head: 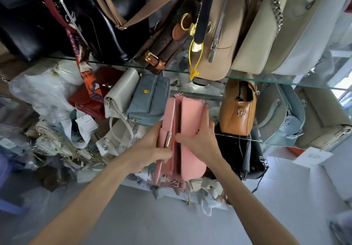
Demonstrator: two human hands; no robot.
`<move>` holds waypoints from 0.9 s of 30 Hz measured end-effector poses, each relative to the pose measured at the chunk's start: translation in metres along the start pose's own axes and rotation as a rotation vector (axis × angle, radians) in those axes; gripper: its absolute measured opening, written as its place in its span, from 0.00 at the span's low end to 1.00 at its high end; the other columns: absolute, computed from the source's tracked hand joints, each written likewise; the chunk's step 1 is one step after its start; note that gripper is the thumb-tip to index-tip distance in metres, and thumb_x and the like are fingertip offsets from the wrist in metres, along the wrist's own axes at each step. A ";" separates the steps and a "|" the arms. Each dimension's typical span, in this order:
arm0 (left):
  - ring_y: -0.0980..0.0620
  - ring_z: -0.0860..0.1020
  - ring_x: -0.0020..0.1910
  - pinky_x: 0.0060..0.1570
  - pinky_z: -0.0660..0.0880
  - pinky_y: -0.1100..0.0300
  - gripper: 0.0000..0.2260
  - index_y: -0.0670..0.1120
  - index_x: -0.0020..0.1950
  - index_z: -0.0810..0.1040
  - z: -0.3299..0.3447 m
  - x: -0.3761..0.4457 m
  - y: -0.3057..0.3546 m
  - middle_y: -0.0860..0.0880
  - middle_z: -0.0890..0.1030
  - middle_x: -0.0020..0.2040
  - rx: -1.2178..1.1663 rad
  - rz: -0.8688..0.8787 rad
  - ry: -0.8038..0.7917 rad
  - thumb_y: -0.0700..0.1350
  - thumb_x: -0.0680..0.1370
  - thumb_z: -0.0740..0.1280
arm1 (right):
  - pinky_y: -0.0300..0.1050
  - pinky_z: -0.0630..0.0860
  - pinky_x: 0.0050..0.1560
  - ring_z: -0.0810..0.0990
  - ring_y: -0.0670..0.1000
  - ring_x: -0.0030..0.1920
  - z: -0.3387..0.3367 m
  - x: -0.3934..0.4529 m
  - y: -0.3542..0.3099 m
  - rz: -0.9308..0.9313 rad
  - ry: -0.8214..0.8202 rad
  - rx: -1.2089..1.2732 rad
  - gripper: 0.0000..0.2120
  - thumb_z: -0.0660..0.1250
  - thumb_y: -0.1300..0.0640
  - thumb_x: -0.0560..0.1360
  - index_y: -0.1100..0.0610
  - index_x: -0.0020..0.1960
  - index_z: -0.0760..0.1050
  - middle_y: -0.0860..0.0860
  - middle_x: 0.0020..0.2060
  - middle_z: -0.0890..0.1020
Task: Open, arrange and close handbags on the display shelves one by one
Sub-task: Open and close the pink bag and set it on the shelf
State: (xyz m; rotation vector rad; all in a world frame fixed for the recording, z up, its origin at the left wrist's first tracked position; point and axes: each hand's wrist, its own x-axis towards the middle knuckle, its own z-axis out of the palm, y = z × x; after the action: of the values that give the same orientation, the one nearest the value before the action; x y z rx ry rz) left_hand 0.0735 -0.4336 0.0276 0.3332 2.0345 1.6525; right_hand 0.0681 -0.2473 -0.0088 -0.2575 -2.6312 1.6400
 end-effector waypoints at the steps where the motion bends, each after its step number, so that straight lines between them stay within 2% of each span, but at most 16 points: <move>1: 0.47 0.80 0.44 0.43 0.78 0.55 0.36 0.55 0.68 0.73 -0.007 -0.003 0.000 0.40 0.80 0.45 -0.059 -0.015 -0.032 0.33 0.62 0.65 | 0.58 0.75 0.69 0.75 0.54 0.68 -0.008 0.006 0.007 0.031 -0.093 0.173 0.62 0.75 0.40 0.58 0.37 0.82 0.41 0.52 0.74 0.68; 3: 0.54 0.83 0.46 0.43 0.79 0.61 0.37 0.53 0.64 0.75 -0.020 -0.008 -0.003 0.49 0.85 0.45 -0.157 -0.039 -0.060 0.32 0.56 0.63 | 0.62 0.77 0.67 0.80 0.55 0.65 -0.020 0.012 0.021 0.019 -0.269 0.420 0.55 0.77 0.52 0.62 0.37 0.82 0.52 0.54 0.69 0.76; 4: 0.56 0.83 0.44 0.42 0.80 0.62 0.38 0.52 0.62 0.76 -0.024 -0.010 -0.005 0.52 0.85 0.44 -0.188 -0.051 -0.070 0.34 0.53 0.64 | 0.62 0.77 0.66 0.80 0.57 0.64 -0.023 0.014 0.026 -0.009 -0.315 0.458 0.51 0.76 0.55 0.64 0.37 0.80 0.56 0.54 0.67 0.78; 6: 0.54 0.84 0.42 0.39 0.80 0.61 0.39 0.48 0.60 0.75 -0.028 -0.011 -0.010 0.51 0.86 0.42 -0.236 -0.059 -0.083 0.38 0.47 0.67 | 0.60 0.80 0.64 0.80 0.58 0.65 -0.027 0.013 0.030 -0.061 -0.348 0.491 0.46 0.73 0.61 0.67 0.36 0.78 0.60 0.55 0.66 0.79; 8: 0.51 0.84 0.42 0.37 0.80 0.60 0.39 0.44 0.60 0.74 -0.029 -0.009 -0.014 0.49 0.85 0.42 -0.266 -0.046 -0.086 0.40 0.47 0.67 | 0.56 0.82 0.60 0.81 0.58 0.64 -0.030 0.014 0.032 -0.092 -0.383 0.531 0.43 0.70 0.65 0.69 0.36 0.77 0.62 0.55 0.66 0.79; 11: 0.49 0.83 0.44 0.38 0.79 0.60 0.38 0.46 0.60 0.75 -0.028 -0.008 -0.011 0.50 0.86 0.42 -0.251 -0.036 -0.082 0.41 0.49 0.68 | 0.59 0.80 0.63 0.80 0.58 0.65 -0.030 0.020 0.035 -0.088 -0.376 0.515 0.46 0.74 0.62 0.68 0.37 0.79 0.59 0.55 0.68 0.78; 13: 0.49 0.83 0.51 0.46 0.81 0.56 0.38 0.49 0.66 0.74 -0.023 -0.005 -0.004 0.47 0.86 0.51 -0.161 -0.004 -0.118 0.42 0.54 0.71 | 0.62 0.75 0.69 0.78 0.54 0.68 -0.028 0.023 0.036 -0.042 -0.344 0.488 0.57 0.82 0.54 0.63 0.38 0.82 0.53 0.52 0.70 0.77; 15: 0.44 0.81 0.58 0.56 0.79 0.48 0.39 0.54 0.70 0.72 -0.017 -0.001 0.000 0.40 0.81 0.60 -0.064 0.012 -0.117 0.45 0.58 0.74 | 0.60 0.73 0.72 0.75 0.49 0.72 -0.026 0.023 0.038 -0.030 -0.320 0.457 0.64 0.86 0.47 0.59 0.37 0.82 0.48 0.47 0.73 0.74; 17: 0.45 0.80 0.56 0.59 0.77 0.49 0.36 0.58 0.67 0.73 -0.013 0.002 0.001 0.40 0.80 0.57 -0.042 0.009 -0.063 0.48 0.59 0.74 | 0.61 0.73 0.72 0.72 0.48 0.74 -0.027 0.021 0.040 -0.073 -0.298 0.474 0.64 0.87 0.45 0.59 0.35 0.82 0.49 0.46 0.76 0.71; 19: 0.44 0.80 0.53 0.57 0.77 0.50 0.35 0.56 0.65 0.75 -0.012 0.005 -0.002 0.41 0.80 0.54 -0.110 0.006 0.034 0.48 0.58 0.74 | 0.63 0.74 0.70 0.72 0.51 0.74 -0.027 0.018 0.039 -0.113 -0.276 0.502 0.62 0.87 0.48 0.61 0.34 0.82 0.50 0.46 0.76 0.71; 22: 0.41 0.84 0.55 0.51 0.82 0.50 0.37 0.55 0.67 0.75 -0.010 0.009 -0.008 0.41 0.84 0.56 -0.202 0.037 0.157 0.47 0.57 0.75 | 0.66 0.76 0.67 0.75 0.55 0.72 -0.025 0.011 0.037 -0.168 -0.267 0.528 0.57 0.83 0.57 0.67 0.34 0.81 0.51 0.49 0.74 0.73; 25: 0.49 0.86 0.51 0.44 0.82 0.57 0.41 0.52 0.68 0.73 -0.003 0.012 -0.010 0.47 0.87 0.52 -0.265 0.051 0.215 0.46 0.55 0.79 | 0.63 0.79 0.64 0.77 0.57 0.71 -0.025 0.004 0.030 -0.176 -0.244 0.613 0.43 0.76 0.53 0.74 0.35 0.81 0.56 0.50 0.73 0.74; 27: 0.50 0.86 0.51 0.45 0.83 0.55 0.41 0.53 0.67 0.73 0.004 0.014 -0.010 0.49 0.87 0.52 -0.276 0.027 0.247 0.45 0.55 0.82 | 0.61 0.78 0.65 0.76 0.57 0.71 -0.021 0.002 0.024 -0.160 -0.259 0.665 0.32 0.68 0.50 0.80 0.39 0.80 0.60 0.50 0.74 0.75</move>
State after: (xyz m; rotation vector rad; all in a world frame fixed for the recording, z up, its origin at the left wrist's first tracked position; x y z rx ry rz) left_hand 0.0648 -0.4263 0.0143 0.0626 1.9399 2.0466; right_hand 0.0720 -0.2175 -0.0211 0.1939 -2.0012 2.4783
